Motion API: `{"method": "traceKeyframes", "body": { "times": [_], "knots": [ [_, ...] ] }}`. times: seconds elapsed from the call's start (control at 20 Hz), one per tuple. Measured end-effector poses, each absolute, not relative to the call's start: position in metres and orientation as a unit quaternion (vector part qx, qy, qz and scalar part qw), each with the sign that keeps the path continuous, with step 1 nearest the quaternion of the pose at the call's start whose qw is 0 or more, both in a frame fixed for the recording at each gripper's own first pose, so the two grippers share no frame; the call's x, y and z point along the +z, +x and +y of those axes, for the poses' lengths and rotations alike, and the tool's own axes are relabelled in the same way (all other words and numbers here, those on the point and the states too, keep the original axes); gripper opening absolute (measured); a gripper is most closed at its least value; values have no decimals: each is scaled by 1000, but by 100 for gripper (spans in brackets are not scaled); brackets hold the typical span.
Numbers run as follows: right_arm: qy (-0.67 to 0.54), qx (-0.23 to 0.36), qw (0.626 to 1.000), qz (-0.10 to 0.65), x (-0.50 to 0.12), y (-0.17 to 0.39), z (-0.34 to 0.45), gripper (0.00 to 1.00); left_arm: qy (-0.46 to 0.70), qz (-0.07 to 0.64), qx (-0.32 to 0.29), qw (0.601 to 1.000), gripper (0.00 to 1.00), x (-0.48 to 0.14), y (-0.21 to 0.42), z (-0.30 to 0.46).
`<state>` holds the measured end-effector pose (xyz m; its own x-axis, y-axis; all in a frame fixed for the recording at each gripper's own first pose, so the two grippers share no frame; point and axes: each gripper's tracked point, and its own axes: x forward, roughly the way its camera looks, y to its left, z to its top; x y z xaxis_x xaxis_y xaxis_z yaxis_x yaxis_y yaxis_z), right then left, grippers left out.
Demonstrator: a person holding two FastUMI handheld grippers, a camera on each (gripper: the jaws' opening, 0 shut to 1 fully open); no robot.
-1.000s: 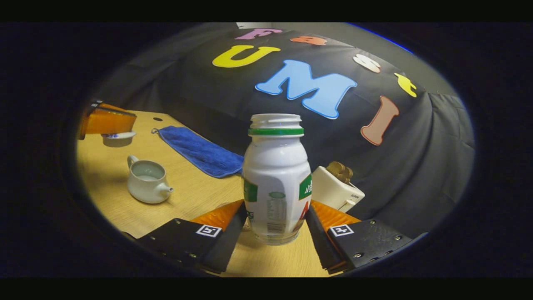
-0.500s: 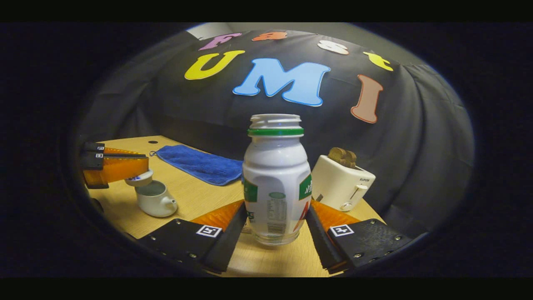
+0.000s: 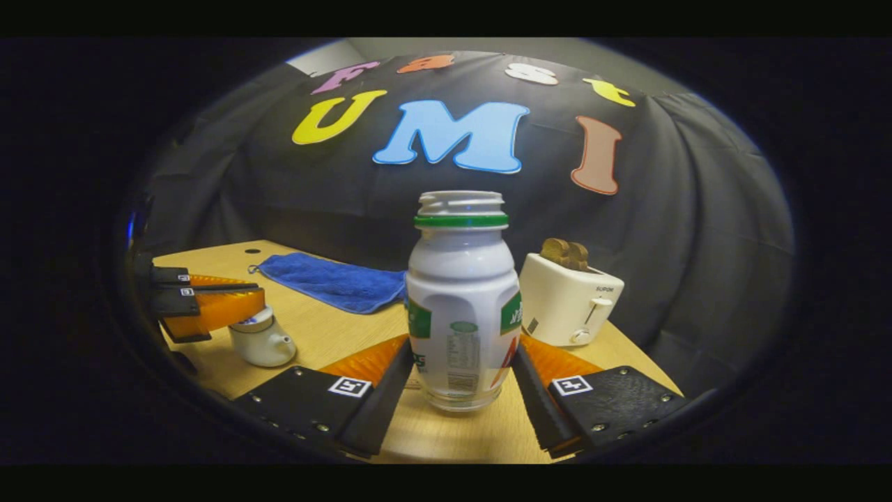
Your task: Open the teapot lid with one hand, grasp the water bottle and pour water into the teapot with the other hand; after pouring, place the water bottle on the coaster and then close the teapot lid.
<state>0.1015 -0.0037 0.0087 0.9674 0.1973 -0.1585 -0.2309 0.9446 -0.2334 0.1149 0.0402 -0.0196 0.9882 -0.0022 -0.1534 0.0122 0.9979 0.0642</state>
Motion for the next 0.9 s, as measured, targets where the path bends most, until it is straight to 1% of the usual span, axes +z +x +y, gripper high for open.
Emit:
{"method": "traceKeyframes", "body": {
  "times": [0.05, 0.1, 0.15, 0.2, 0.25, 0.3, 0.35, 0.4, 0.45, 0.5, 0.65, 0.7, 0.75, 0.8, 0.85, 0.9],
  "knots": [
    [-123, 110, 984, 67, 9, 102, -4, 80, 30, 75, -1, 997, 12, -20, 115, 41],
    [-121, 111, 984, 68, 8, 102, -4, 80, 27, 74, 2, 997, 15, -20, 115, 41],
    [-119, 111, 984, 69, 7, 103, -5, 80, 27, 75, 4, 997, 16, -21, 116, 42],
    [-119, 111, 984, 70, 7, 103, -5, 80, 28, 78, 6, 997, 16, -23, 116, 42],
    [-119, 111, 984, 71, 7, 103, -4, 80, 26, 80, 6, 996, 12, -25, 116, 42],
    [-118, 112, 984, 72, 6, 103, -4, 80, 24, 80, 7, 996, 16, -24, 116, 43],
    [-119, 112, 984, 73, 6, 103, -4, 80, 22, 79, 7, 997, 16, -23, 116, 43],
    [-118, 114, 984, 75, 5, 104, -3, 80, 19, 78, 8, 997, 12, -24, 116, 43],
    [-117, 115, 983, 76, 4, 105, -3, 80, 17, 77, 9, 997, 13, -24, 116, 42],
    [-117, 116, 983, 78, 3, 105, -3, 80, 14, 77, 10, 997, 18, -24, 116, 42],
    [-118, 118, 983, 81, -1, 103, -2, 80, 11, 77, 9, 997, 22, -25, 117, 42],
    [-118, 118, 983, 82, -1, 103, -2, 80, 8, 79, 6, 997, 18, -27, 117, 40],
    [-118, 118, 982, 84, -2, 102, -2, 80, 8, 79, 9, 997, 22, -27, 118, 41],
    [-119, 119, 982, 84, -2, 101, -1, 80, 8, 79, 8, 997, 28, -25, 117, 41],
    [-118, 119, 982, 85, -2, 102, -1, 80, 7, 77, 8, 997, 22, -25, 116, 42],
    [-118, 119, 982, 86, -2, 102, 0, 80, 6, 75, 9, 997, 29, -23, 116, 42]
  ]
}}
